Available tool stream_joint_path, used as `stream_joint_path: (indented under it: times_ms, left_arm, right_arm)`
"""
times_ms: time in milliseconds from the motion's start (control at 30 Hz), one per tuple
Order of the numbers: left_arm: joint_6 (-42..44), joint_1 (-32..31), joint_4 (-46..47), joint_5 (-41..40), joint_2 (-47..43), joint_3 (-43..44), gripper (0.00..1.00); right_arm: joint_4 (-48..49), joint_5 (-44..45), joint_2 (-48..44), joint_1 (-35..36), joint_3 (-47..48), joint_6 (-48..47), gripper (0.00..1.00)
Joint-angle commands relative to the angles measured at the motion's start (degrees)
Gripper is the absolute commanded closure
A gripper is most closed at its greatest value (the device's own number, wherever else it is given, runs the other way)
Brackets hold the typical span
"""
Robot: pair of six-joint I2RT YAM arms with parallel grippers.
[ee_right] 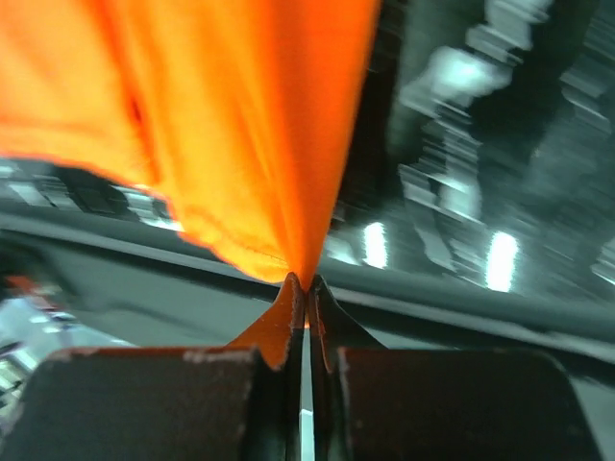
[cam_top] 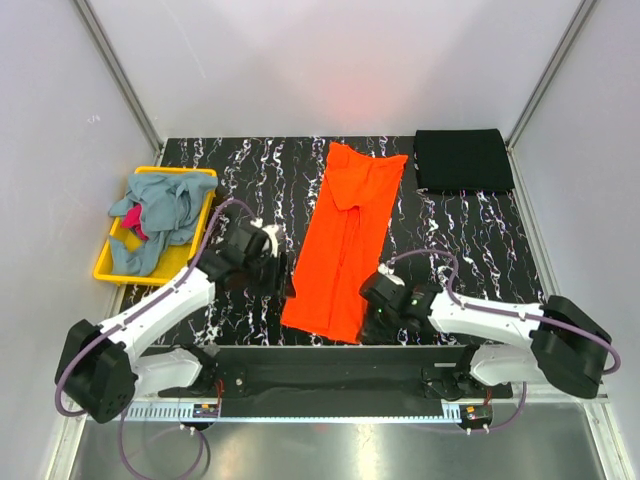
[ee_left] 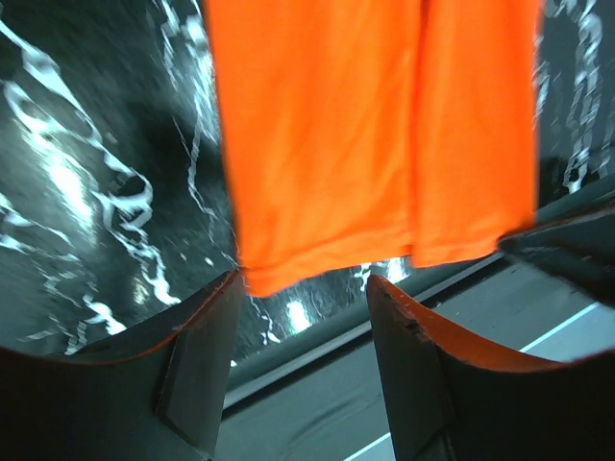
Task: Fold and stack the t-shirts
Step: Fold the tshirt
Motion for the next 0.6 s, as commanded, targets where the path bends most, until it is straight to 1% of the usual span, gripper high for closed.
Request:
stream_joint_path:
  times_ms: [0, 33, 67, 167, 267, 367, 500, 567]
  left_arm:
    - [-4.98, -4.02, 4.9, -5.04, 0.09, -1.35, 0.4]
    - [-5.25, -5.25, 5.77, -5.3, 0.18, -1.71, 0.39]
    - [-5.43, -7.87, 6.3, -5.91, 0.44, -2.06, 0.39]
    - [-6.83, -10.87, 8.06, -6.27, 2.55, -3.46, 0.38]
    - [-8.24, -11.14, 11.14, -4.25, 3.87, -5.48, 0.41]
    - [-8.68, -12.02, 11.84, -4.77, 4.66, -6.45, 0.44]
    - [-9.3, -13.25, 12.37, -5.66, 5.37, -7.34, 0.44]
    - [-9.39, -13.61, 13.16, -4.52, 6.5, -7.6, 0.45]
  right_arm:
    - [-8.11, 0.8, -5.27, -0.1, -1.58, -0.87, 1.0]
    - [-9.09, 1.77, -6.23, -0.19, -1.85, -0.87, 1.0]
    - [-9.89, 2.04, -7.98, -0.19, -2.37, -0.7, 1.0]
    - [-11.65, 2.3, -10.45, -0.19, -3.25, -0.17, 1.0]
    - [-11.83, 2.39, -12.65, -0.1, -4.22, 1.06, 1.0]
    - [-12.18, 2.3, -14.15, -0.19, -4.48, 1.68, 0.99]
    - [-12.53, 3.89, -15.03, -0.19, -4.66, 2.21, 0.99]
    - [-12.44, 3.97, -15.03, -0.19, -4.31, 2.12, 0.98]
